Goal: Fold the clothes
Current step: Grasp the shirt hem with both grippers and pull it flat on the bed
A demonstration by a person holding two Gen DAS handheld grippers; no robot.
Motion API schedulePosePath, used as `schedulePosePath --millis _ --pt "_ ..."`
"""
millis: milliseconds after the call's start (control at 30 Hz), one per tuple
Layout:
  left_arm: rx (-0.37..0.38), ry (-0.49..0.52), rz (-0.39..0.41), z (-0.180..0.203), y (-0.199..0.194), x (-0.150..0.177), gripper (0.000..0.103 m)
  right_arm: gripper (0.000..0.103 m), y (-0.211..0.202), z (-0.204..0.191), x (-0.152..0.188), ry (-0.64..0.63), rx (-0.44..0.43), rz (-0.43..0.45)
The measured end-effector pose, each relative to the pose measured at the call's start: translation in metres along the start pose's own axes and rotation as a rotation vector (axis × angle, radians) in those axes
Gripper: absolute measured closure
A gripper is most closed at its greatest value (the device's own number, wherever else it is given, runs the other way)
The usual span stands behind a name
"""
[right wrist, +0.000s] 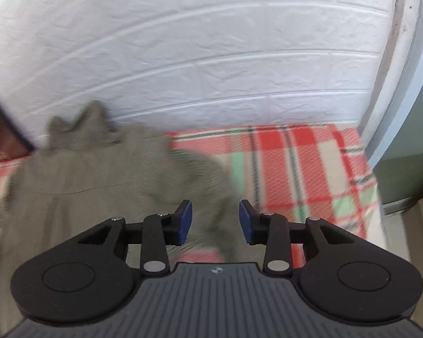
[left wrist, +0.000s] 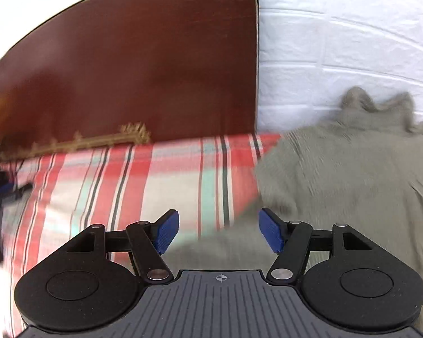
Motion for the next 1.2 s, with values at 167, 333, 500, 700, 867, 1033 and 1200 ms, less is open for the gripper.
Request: schedulePosePath --millis 167,333,500,700,867,1033,1200 --pt "0.105 -0.053 -0.106 0.027 -0.034 0.081 0.025 0.054 -0.020 -0.030 0.067 0.021 -0.077 -0.078" --pt "0.138 -0.210 -0.177 0.030 -0.019 0.125 0.025 0.054 -0.023 -0.036 0.123 0.089 -0.056 -0.146" --pt "0.187 -0.337 -0.171 0.027 0.002 0.117 0.026 0.054 -0.021 -0.030 0.144 0.143 -0.033 -0.173" --pt "0.273 -0.265 -0.211 0.052 0.008 0.120 0.078 0.080 -0.014 -0.024 0.157 0.185 -0.017 -0.210" --pt "0.246 -0.255 -0.231 0.045 0.017 0.130 0.103 0.099 -0.009 -0.018 0.169 0.220 -0.003 -0.241" --pt "0.218 -0.293 -0.220 0.038 0.013 0.132 0.103 0.099 -0.010 -0.014 0.173 0.216 -0.006 -0.257" --pt "0.180 -0.322 -0.215 0.040 0.007 0.133 0.067 0.084 -0.013 -0.018 0.171 0.159 -0.005 -0.277"
Point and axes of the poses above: each gripper's, at about its wrist camera, not at the fingertips, and y roughly the way its jaws point, z to its right, x to its underside, the point moved 5 cm from there along y, roughly the way its jaws point, and after that the axes turned 2 degrees about -x, right-handed, at the moved point
